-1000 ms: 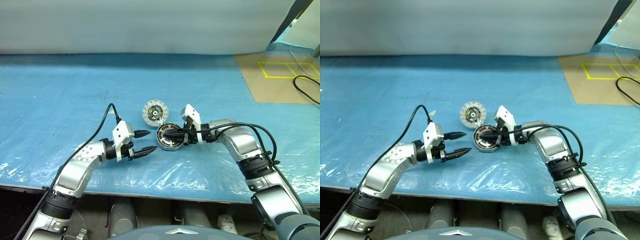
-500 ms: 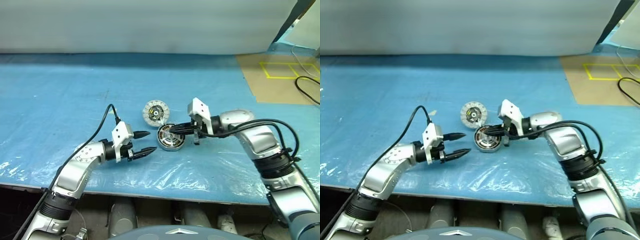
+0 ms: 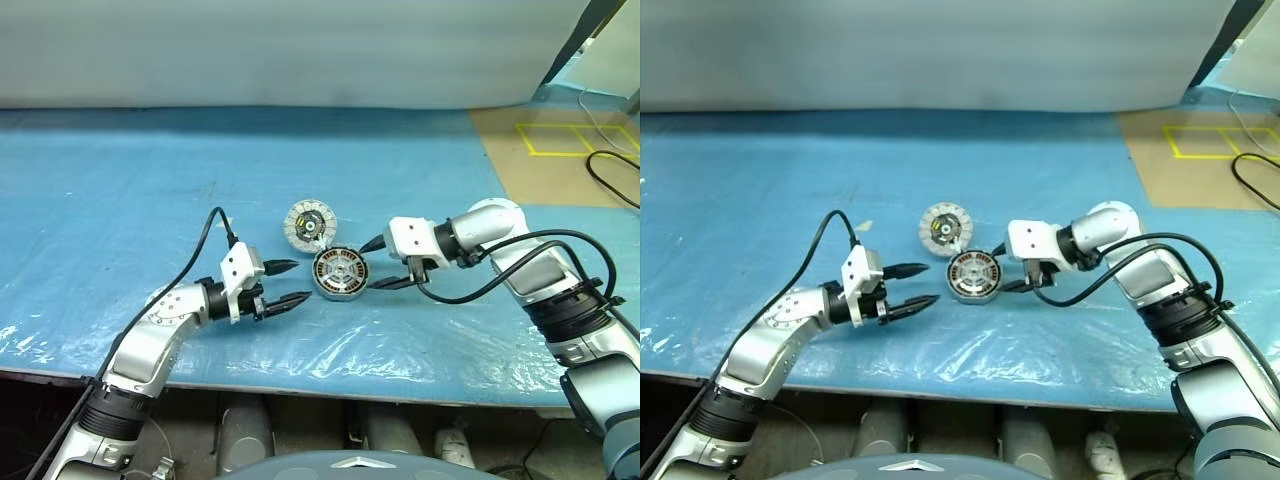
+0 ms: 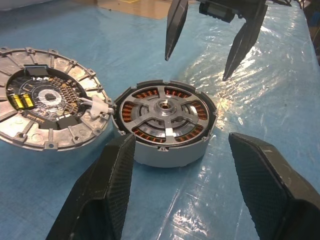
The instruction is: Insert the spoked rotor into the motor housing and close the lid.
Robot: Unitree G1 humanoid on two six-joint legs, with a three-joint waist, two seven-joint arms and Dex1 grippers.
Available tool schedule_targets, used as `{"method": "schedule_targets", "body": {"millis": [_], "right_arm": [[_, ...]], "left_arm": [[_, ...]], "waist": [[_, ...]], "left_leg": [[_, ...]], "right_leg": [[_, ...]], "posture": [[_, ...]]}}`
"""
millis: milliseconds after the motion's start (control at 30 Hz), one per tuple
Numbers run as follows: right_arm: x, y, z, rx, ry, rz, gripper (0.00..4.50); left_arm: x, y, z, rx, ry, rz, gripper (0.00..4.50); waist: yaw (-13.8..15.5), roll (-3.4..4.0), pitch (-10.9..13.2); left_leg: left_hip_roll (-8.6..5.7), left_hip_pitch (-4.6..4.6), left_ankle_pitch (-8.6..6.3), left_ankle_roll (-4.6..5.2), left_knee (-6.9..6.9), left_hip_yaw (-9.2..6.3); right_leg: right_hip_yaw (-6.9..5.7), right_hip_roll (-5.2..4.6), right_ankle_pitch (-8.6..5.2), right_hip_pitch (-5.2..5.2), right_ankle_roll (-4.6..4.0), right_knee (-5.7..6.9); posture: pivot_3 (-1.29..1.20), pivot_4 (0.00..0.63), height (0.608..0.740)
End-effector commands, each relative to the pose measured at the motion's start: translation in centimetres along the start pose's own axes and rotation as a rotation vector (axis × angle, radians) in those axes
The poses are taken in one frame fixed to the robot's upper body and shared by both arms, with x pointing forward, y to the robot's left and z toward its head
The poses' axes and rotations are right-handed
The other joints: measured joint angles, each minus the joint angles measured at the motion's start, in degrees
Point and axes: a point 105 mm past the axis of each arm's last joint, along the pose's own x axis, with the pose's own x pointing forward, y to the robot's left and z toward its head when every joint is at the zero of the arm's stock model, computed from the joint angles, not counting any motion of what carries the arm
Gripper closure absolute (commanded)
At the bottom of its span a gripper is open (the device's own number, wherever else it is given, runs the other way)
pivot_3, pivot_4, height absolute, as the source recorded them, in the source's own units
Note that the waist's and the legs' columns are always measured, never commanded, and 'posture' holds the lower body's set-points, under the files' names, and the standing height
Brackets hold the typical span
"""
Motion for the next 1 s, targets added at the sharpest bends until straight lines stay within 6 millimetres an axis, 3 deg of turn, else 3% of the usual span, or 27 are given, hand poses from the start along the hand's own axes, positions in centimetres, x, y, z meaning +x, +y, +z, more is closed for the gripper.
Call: {"method": "schedule_targets", "body": {"millis": [33, 267, 567, 667, 933, 1000], "right_arm": [[0.1, 0.5, 0.0, -0.158, 0.067, 0.066, 1.28], [0.5, -0.5, -0.6, -0.287, 0.114, 0.105, 1.28], [1.5, -0.3, -1.8, -0.349, 0.157, 0.156, 1.28], [1.7, 0.1, -2.1, -0.382, 0.175, 0.182, 1.88], [1.3, -0.8, -0.1, -0.492, 0.162, 0.179, 4.45], [1.3, -0.7, -0.2, -0.51, 0.169, 0.192, 4.48]], "left_arm": [[-0.2, -0.1, 0.8, 0.024, -0.025, 0.002, 1.36], [-0.1, -0.7, 0.5, 0.018, -0.018, -0.002, 1.36], [0.1, -0.9, 0.2, 0.018, -0.016, 0.008, 1.36], [0.2, -0.8, 0.1, 0.021, -0.014, 0.011, 1.36], [0.5, -0.7, 0.2, 0.023, -0.016, 0.005, 1.36], [0.6, -0.7, 0.2, 0.023, -0.019, 0.004, 1.36]], "waist": [[0.1, 0.0, 0.0], [-0.1, 0.0, 0.0], [-0.1, -0.01, 0.0], [-0.1, -0.02, 0.0], [-0.2, -0.03, 0.0], [-0.2, -0.03, 0.0]], "left_leg": [[0.0, -0.01, 0.0, 0.0, 0.0, 0.0], [0.02, 0.01, -0.01, 0.02, 0.09, 0.0], [0.02, 0.0, 0.03, 0.1, 0.11, 0.0], [0.03, 0.03, 0.0, 0.06, 0.12, 0.0], [0.05, 0.03, 0.03, 0.11, 0.14, 0.0], [0.04, 0.02, 0.06, 0.16, 0.14, 0.0]], "right_leg": [[0.0, 0.0, 0.0, 0.0, 0.0, -0.01], [0.0, 0.01, 0.0, -0.01, 0.0, 0.09], [0.0, 0.01, 0.0, -0.01, -0.01, 0.12], [0.0, 0.01, 0.0, -0.01, -0.01, 0.16], [0.0, 0.02, 0.0, 0.0, -0.01, 0.16], [0.0, 0.01, 0.0, 0.0, -0.01, 0.17]], "posture": [[0.0, 0.15, 0.74], [0.0, 0.15, 0.74], [0.0, 0.15, 0.74], [0.0, 0.15, 0.74], [0.0, 0.15, 0.74], [0.0, 0.15, 0.74]]}}
